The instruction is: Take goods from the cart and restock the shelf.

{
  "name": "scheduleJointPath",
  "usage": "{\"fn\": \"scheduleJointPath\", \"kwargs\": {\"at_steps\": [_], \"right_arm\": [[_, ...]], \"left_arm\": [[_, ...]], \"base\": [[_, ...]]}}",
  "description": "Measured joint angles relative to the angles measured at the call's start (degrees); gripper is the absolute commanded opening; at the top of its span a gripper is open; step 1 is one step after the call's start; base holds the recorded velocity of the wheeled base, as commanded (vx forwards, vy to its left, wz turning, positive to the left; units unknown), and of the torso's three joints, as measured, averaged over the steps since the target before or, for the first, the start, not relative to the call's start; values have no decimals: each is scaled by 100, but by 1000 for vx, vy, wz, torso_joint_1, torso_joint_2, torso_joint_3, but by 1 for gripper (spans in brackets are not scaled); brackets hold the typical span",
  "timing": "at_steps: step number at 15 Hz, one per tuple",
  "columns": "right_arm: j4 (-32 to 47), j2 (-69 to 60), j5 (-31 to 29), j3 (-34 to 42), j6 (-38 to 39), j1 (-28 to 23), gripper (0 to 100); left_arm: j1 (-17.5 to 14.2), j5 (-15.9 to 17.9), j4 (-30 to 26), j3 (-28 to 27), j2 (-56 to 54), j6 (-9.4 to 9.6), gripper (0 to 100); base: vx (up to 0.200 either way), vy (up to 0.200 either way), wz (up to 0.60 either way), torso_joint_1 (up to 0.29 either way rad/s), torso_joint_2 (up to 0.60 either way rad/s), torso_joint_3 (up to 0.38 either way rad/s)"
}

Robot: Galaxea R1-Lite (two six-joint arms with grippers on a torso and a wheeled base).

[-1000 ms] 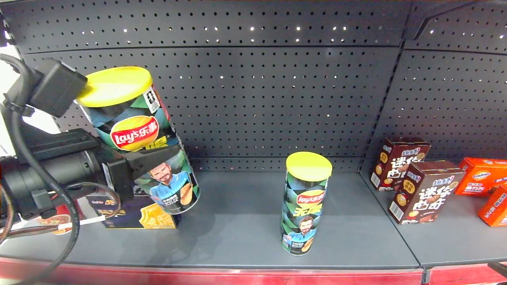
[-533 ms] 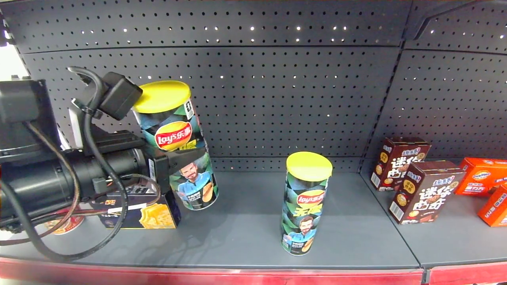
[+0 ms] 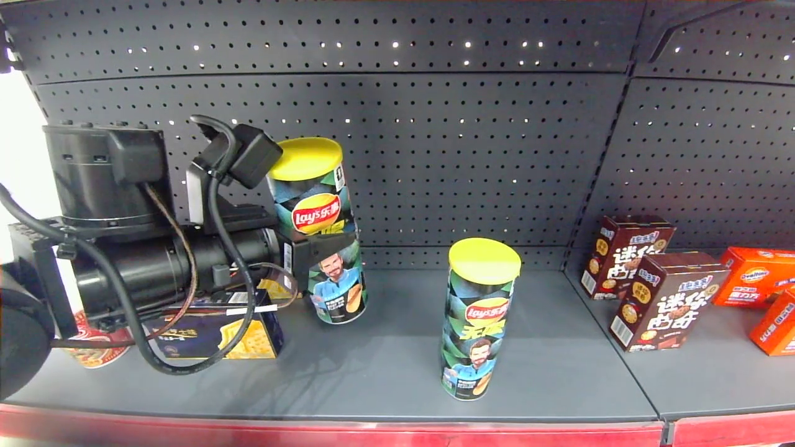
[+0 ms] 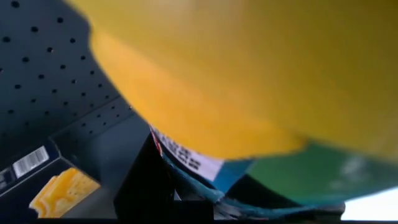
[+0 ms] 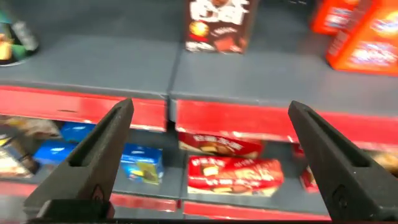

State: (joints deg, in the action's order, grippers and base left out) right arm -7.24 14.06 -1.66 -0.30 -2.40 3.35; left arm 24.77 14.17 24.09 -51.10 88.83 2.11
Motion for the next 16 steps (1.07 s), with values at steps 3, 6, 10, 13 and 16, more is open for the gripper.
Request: {"fn": "scheduleJointPath", "kwargs": {"at_steps": [3, 6, 10, 13, 16], "right_arm": [[1013, -805, 66, -148, 5, -368, 100], [1072, -1226, 71, -245, 6, -417, 100], [1050, -1379, 65, -245, -28, -410, 100], [1050, -1403, 60, -241, -39, -406, 100], [1052, -1406, 57, -241, -61, -404, 100]], "left_arm": [[11, 113, -4, -302, 254, 0, 0], [9, 121, 5, -494, 490, 0, 0], [-50, 212, 480, -631, 841, 0, 0], [-49, 250, 884, -652, 1150, 0, 0], [-50, 288, 1267, -630, 1428, -15, 0]], "base": [[0, 0, 0, 0, 0, 0], [0, 0, 0, 0, 0, 0], [0, 0, 0, 0, 0, 0], [0, 0, 0, 0, 0, 0], [0, 0, 0, 0, 0, 0]]}}
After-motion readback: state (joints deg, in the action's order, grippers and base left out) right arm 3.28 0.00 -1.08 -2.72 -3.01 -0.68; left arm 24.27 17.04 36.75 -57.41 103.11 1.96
